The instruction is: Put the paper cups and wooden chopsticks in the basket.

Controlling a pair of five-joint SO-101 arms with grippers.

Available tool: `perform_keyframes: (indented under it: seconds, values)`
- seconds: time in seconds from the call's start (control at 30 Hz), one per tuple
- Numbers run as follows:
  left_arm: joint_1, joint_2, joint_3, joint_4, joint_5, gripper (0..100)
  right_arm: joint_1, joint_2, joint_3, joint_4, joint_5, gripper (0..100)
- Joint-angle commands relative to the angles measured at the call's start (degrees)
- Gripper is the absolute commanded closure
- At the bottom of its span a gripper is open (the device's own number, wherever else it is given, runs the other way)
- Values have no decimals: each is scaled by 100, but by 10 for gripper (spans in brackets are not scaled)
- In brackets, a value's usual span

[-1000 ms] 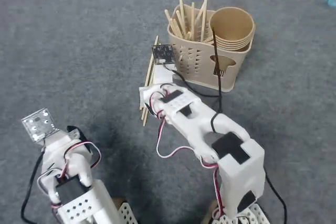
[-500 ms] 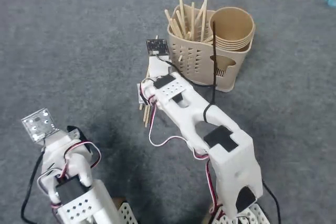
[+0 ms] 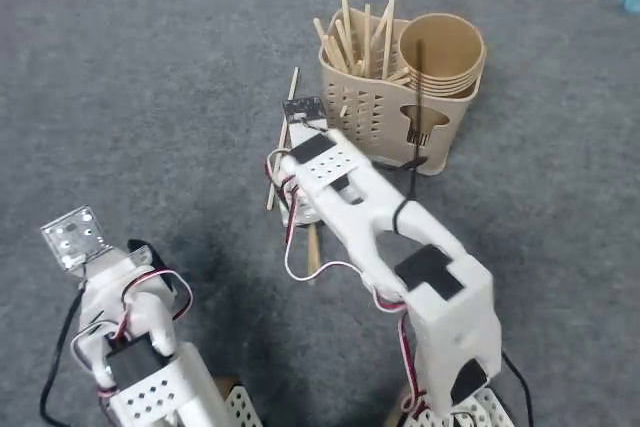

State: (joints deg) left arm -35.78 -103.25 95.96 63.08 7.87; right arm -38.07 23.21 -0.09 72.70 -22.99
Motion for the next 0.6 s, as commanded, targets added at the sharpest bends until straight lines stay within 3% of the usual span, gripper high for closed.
perform_keyframes:
  seconds: [0.0, 0.2, 0.3, 0.43, 0.57]
  values:
    - [0, -105, -31, 0, -62, 930, 338, -910, -105, 840, 431, 990]
    - [0, -105, -31, 0, -62, 930, 602, -2141, 993, 1015, 1178, 990]
    - [0, -105, -31, 0, -62, 930, 558, -2976, 2127, 602, 1442, 990]
    - [0, -105, -31, 0, -62, 930, 629, -3732, 3596, -171, 2338, 980]
    - [0, -105, -31, 0, -62, 930, 1068, -3837, 4255, -409, 2743, 851]
